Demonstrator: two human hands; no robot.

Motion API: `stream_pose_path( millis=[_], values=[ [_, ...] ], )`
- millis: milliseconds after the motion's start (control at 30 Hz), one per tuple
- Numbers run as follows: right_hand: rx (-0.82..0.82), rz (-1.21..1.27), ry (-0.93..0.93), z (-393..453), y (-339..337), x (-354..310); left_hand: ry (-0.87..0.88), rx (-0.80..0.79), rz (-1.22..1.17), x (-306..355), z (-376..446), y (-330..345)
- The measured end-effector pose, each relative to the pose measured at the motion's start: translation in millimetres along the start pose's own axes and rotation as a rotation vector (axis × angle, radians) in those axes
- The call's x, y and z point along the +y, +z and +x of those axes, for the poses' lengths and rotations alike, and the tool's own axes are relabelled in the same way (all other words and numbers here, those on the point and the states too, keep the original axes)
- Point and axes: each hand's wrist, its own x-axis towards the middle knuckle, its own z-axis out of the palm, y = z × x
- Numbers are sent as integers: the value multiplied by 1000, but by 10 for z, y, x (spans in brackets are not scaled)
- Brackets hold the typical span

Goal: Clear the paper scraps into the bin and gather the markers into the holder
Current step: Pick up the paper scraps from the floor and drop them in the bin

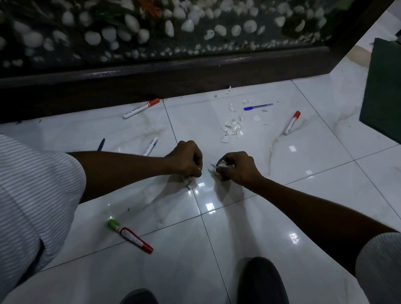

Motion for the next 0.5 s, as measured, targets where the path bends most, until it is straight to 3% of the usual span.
stream_pose_path(
  millis=[200, 500],
  values=[
    [-16, 36, -3, 20, 41, -61, -50, 55, -72, -26, 2, -181],
    [-43, -24, -46, 36, 111, -147, 133, -180, 290, -92, -271, 149]
  ],
)
